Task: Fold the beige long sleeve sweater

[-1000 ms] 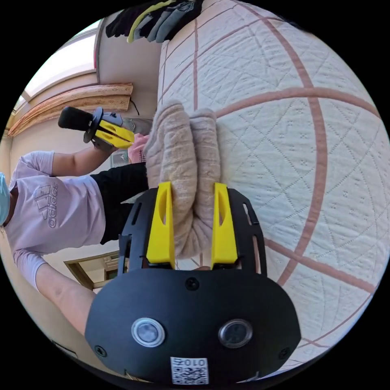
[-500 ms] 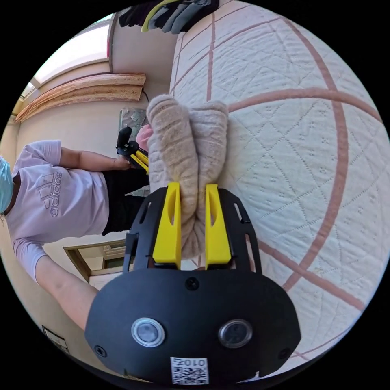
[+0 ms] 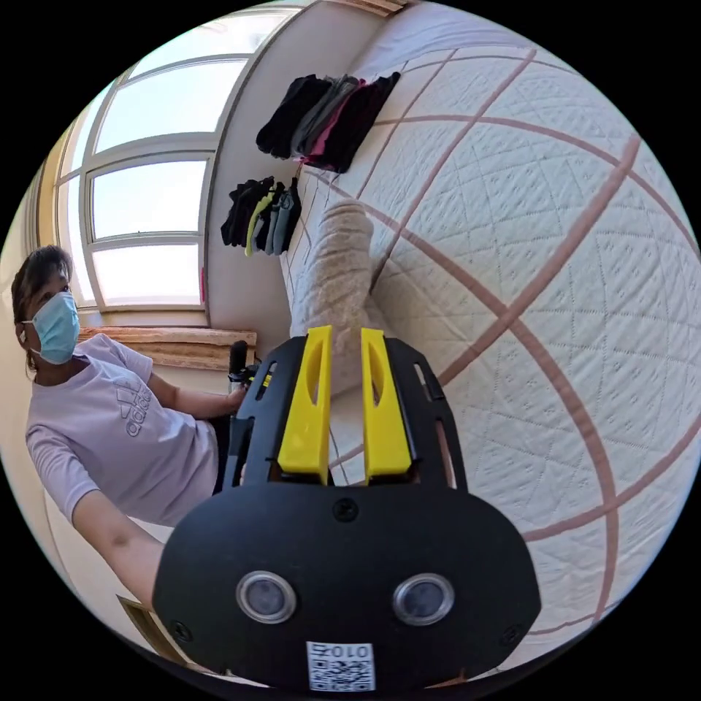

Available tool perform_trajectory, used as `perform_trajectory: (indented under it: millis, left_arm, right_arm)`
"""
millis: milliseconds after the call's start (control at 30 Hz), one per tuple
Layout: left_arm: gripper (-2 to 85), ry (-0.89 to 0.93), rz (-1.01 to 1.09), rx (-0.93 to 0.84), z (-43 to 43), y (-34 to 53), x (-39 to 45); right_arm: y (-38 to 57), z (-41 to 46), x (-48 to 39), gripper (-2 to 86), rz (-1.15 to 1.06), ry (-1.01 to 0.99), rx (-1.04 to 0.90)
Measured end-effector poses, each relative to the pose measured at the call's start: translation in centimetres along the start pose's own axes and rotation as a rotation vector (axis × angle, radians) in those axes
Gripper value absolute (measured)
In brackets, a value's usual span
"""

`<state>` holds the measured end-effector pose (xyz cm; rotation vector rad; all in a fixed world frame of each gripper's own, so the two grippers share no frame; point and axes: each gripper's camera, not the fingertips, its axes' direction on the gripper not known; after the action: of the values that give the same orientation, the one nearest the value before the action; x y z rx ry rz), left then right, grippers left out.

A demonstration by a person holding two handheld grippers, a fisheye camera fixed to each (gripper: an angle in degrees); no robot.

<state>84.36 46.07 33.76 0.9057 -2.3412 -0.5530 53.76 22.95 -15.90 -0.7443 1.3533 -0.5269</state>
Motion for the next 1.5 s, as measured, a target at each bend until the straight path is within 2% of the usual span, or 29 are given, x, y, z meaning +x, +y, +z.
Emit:
perform_trajectory:
  millis: [67,133,300,367,500,600,733,833,967,1100,1267,1400,1500]
  left_arm:
    - [8.5,-0.065,0.008,0.082,-1.5,-0.6,0.9]
    - [11.1,-0.217,0.131,0.16,-4.3,-3.0,3.9]
    - [17.8,-0.551,0.452,0.148,-7.1,-12.1,7.4]
    - [18.9,-0.588,0.553,0.112,-6.7,-16.3,7.4]
    - [20.0,-0.396,0.64,-0.112,-3.2,-25.0,4.9]
    - [20.0,-0.415,0.703,-0.215,-0.6,-27.0,4.4]
    - [19.4,-0.396,0.717,-0.185,-0.5,-26.9,3.5]
    - [18.4,-0.339,0.777,-0.142,-1.2,-25.7,3.4]
    - [15.9,-0.222,0.869,-0.145,-1.2,-24.3,4.0]
    - [10.4,-0.135,0.88,-0.255,0.5,-22.6,3.6]
    - [6.5,-0.118,0.768,-0.24,0.3,-19.4,5.9]
    - [5.8,0.225,0.626,-0.237,1.1,-14.1,11.5]
    - [5.6,0.34,0.417,-0.163,3.2,-11.2,12.0]
  right_arm:
    - [-0.3,1.1,-1.0,11.5,-0.048,0.004,-0.046]
    - [-0.9,1.8,-1.7,13.7,-0.098,0.05,-0.063]
    - [-3.0,3.7,-3.1,15.3,-0.198,0.075,-0.151]
    - [-4.0,5.2,-3.6,15.0,-0.239,0.08,-0.198]
    - [-5.0,7.8,-4.0,13.2,-0.263,0.058,-0.257]
    - [-4.7,9.7,-5.7,8.8,-0.332,0.076,-0.295]
    - [-0.5,9.8,-11.6,7.2,-0.649,0.146,-0.253]
    - [3.5,8.4,-14.4,6.8,-0.831,0.043,-0.235]
    - [6.5,8.8,-15.6,6.7,-0.854,0.049,-0.277]
    - [7.6,9.2,-15.7,6.7,-0.824,0.076,-0.261]
    - [9.4,8.9,-17.1,6.4,-0.837,0.067,-0.364]
    - [9.9,7.7,-18.3,5.5,-0.852,-0.02,-0.455]
    - [7.7,9.8,-19.7,5.0,-0.901,-0.076,-0.56]
